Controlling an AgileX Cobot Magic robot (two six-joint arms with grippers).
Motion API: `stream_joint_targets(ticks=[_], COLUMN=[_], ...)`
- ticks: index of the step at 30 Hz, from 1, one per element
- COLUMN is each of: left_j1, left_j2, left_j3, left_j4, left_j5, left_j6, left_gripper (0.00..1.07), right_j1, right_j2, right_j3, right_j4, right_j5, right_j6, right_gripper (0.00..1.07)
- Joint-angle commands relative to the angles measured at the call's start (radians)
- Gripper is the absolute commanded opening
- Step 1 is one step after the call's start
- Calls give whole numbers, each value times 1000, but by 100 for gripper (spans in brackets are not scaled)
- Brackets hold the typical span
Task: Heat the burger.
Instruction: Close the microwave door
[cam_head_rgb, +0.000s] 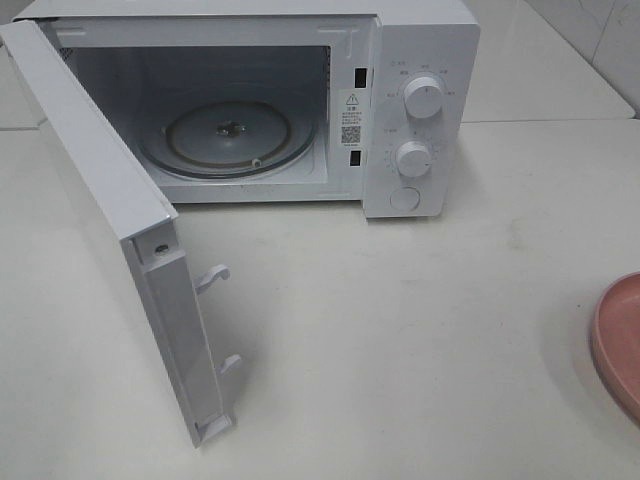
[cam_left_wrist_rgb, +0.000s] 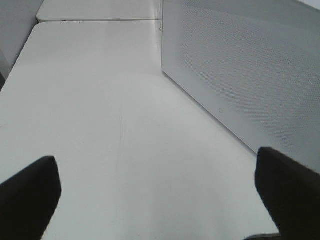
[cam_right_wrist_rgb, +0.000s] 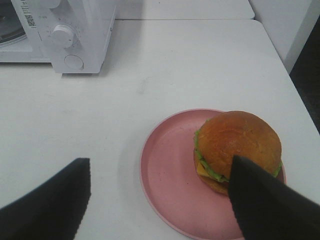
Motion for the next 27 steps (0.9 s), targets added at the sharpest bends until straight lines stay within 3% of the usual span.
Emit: stream_joint_targets(ticks=[1, 27], left_j1=[3, 3], left_j2=[-8, -8], left_j3=[3, 3], left_j4=[0, -2], left_j5=[-9, -9], left_j6=[-5, -6], left_gripper=[98, 98], right_j1=[-6, -6], right_j2=[-29, -29], right_j3=[2, 2], right_j4=[3, 3], right_j5=[2, 2], right_j6=[-18, -18], right_gripper=[75, 75])
